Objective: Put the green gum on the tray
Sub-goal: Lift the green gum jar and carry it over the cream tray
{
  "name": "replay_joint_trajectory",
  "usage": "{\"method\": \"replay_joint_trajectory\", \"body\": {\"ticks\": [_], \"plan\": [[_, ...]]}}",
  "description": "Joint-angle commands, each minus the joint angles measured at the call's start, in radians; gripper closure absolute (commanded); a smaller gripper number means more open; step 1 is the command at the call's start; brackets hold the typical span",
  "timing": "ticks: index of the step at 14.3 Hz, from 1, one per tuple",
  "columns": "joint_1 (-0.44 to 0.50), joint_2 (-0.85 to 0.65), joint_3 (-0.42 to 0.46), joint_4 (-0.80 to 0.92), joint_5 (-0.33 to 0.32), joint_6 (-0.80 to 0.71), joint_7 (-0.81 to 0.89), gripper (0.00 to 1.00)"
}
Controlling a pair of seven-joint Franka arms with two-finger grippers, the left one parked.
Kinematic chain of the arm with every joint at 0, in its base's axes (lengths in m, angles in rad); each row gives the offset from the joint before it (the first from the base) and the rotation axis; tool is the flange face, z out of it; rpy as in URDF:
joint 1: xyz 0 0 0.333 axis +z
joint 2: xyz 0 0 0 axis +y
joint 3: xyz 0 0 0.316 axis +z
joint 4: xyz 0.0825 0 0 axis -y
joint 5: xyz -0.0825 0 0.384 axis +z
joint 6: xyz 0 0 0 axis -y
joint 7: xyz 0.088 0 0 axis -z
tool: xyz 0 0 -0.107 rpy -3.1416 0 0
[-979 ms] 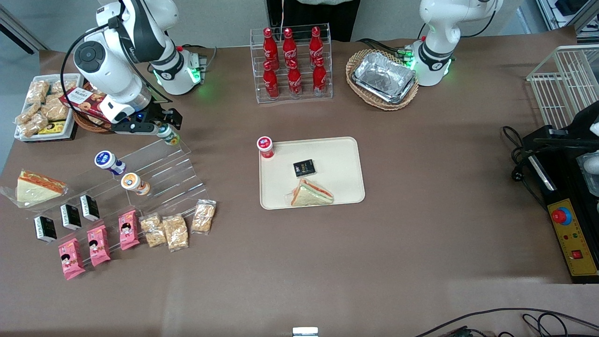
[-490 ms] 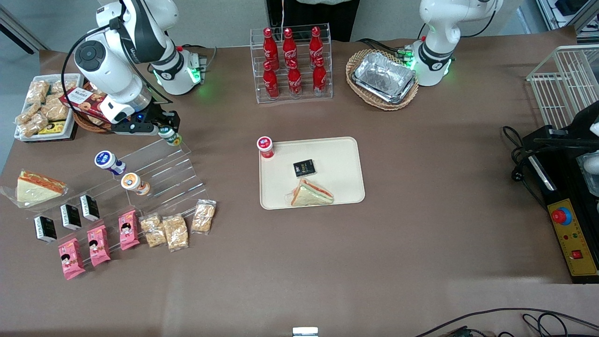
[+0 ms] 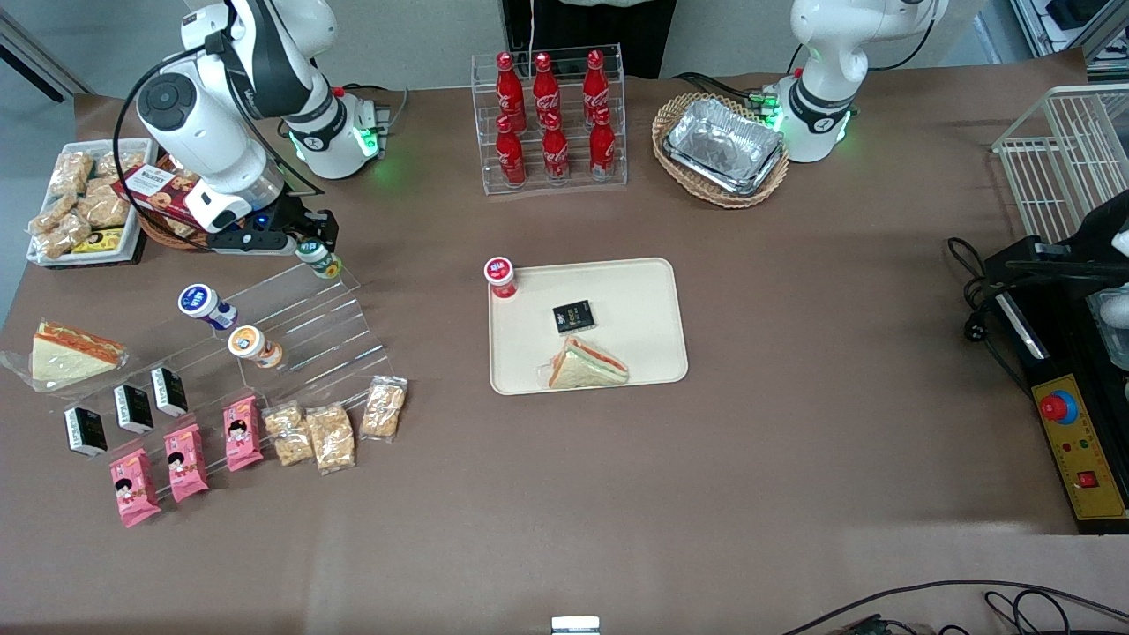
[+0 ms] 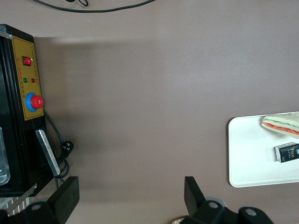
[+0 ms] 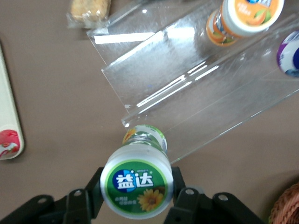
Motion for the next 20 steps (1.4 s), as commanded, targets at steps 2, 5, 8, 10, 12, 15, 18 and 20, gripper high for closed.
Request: {"method": "replay_joint_trajectory", "body": {"ticks": [2, 5, 8, 10, 12, 15, 18, 20], "plan": [[0.029, 0.011, 0.003, 0.308, 0.012, -0.344, 0.010, 0.86], [0.129, 0.123, 0.001, 0.551, 0.017, -0.498, 0.110, 0.94], [0.279, 0.276, 0.001, 0.753, 0.020, -0.556, 0.336, 0.95], [0.376, 0.381, 0.000, 0.859, 0.028, -0.552, 0.469, 0.94], [0.477, 0.487, 0.000, 0.936, 0.022, -0.529, 0.633, 0.94], [0.615, 0.619, -0.003, 0.940, 0.006, -0.348, 0.842, 0.94], [0.657, 0.686, -0.002, 0.853, 0.014, -0.158, 0.890, 0.95], [0.672, 0.700, -0.002, 0.738, 0.012, 0.012, 0.898, 0.95]]}}
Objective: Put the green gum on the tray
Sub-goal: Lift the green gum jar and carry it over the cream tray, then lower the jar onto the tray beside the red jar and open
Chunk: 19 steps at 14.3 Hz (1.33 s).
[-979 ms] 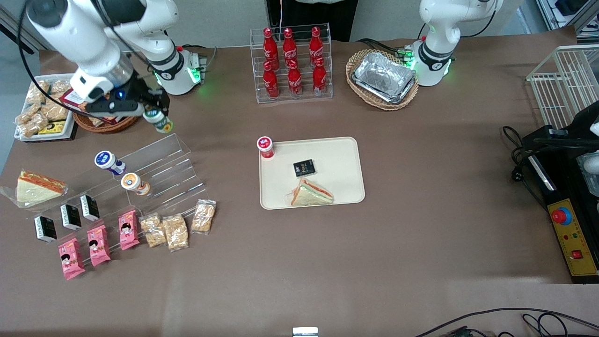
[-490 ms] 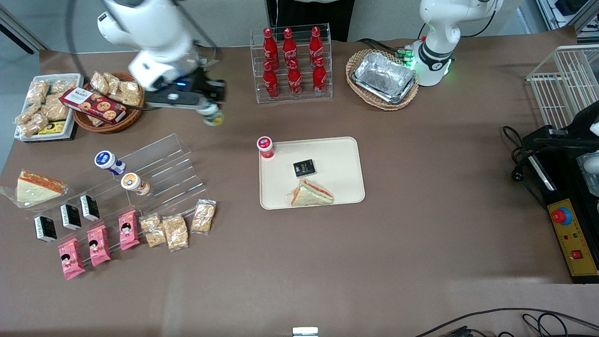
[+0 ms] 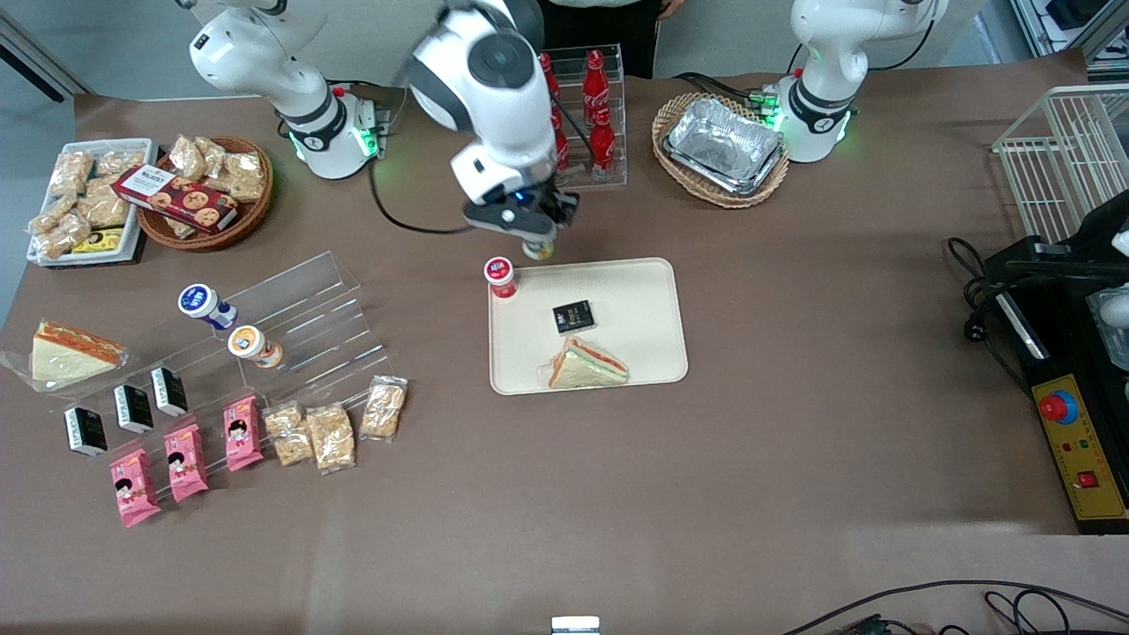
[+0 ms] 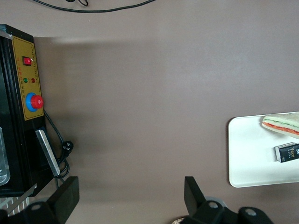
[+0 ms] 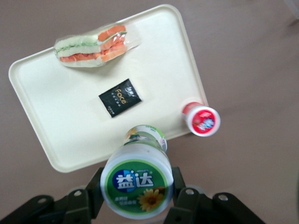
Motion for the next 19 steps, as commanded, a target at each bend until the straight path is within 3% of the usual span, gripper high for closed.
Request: {"method": "replay_joint_trajectory", "body": {"ticks": [1, 3, 16, 17, 18, 19], "plan": [[0.015, 0.022, -0.012, -0.170, 0.000, 0.254, 0.023, 0.95], [0.012, 0.061, -0.012, -0.219, -0.004, 0.333, 0.018, 0.95], [-0.017, 0.202, -0.018, -0.221, 0.002, 0.445, 0.015, 0.93], [-0.021, 0.200, -0.018, -0.219, 0.002, 0.445, 0.012, 0.91], [-0.021, 0.202, -0.018, -0.218, 0.002, 0.444, 0.009, 0.79], [-0.021, 0.202, -0.018, -0.216, 0.002, 0.444, 0.006, 0.53]]}}
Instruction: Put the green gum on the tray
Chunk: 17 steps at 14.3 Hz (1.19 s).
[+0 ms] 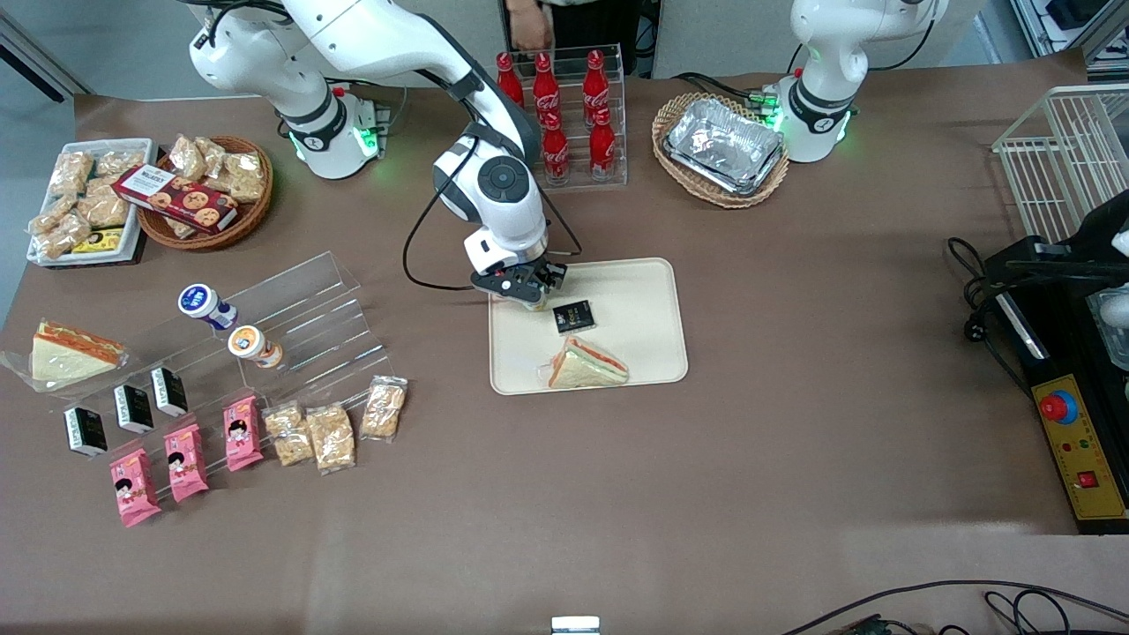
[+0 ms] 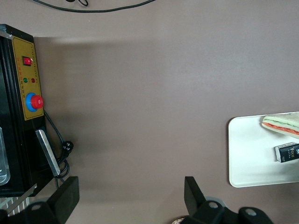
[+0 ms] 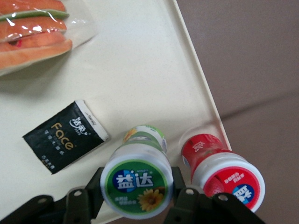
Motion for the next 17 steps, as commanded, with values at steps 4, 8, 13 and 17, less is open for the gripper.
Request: {"method": "replay_joint_trajectory", "body": {"ticks": [4, 8, 13, 17], "plan": [[-0.003, 0.010, 0.001, 0.029, 0.002, 0.004, 0.002, 0.00], [0.009, -0.029, -0.001, 0.037, -0.004, -0.049, 0.011, 0.00], [-0.009, -0.224, -0.008, 0.144, -0.235, -0.474, -0.040, 0.00], [-0.105, -0.333, -0.097, 0.233, -0.225, -0.695, -0.394, 0.00]]}}
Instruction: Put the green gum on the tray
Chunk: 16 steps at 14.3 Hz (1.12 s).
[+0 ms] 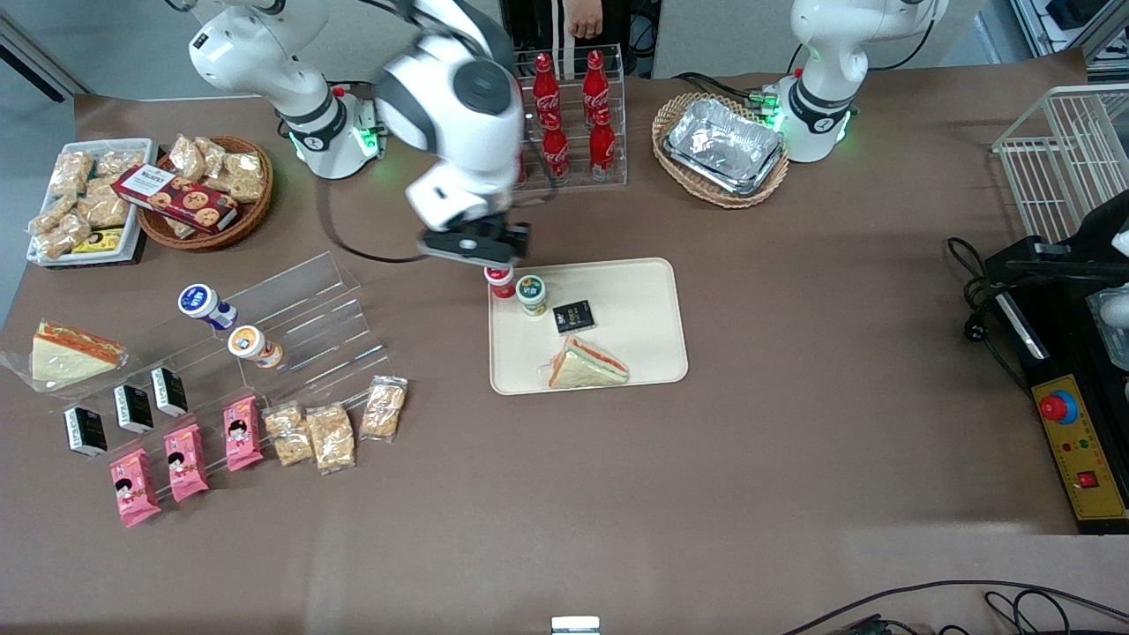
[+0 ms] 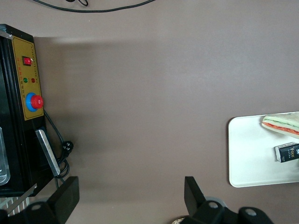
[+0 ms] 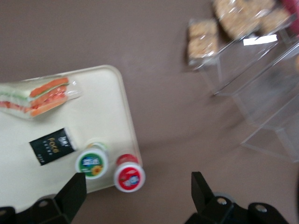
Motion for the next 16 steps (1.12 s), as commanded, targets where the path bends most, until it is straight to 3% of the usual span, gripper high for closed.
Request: {"method": "replay_joint_trajectory", "body": {"ticks": [1, 6, 9, 13, 16], "plan": [[-0.114, -0.080, -0.059, 0.038, 0.008, -0.147, -0.308, 0.00], [-0.362, -0.203, -0.122, 0.030, 0.009, -0.184, -0.805, 0.00], [-0.519, -0.243, -0.128, 0.029, 0.011, -0.205, -0.988, 0.00], [-0.682, -0.284, -0.123, 0.045, 0.138, -0.230, -1.056, 0.00], [-0.745, -0.309, -0.114, 0.061, 0.140, -0.293, -1.065, 0.00]]}}
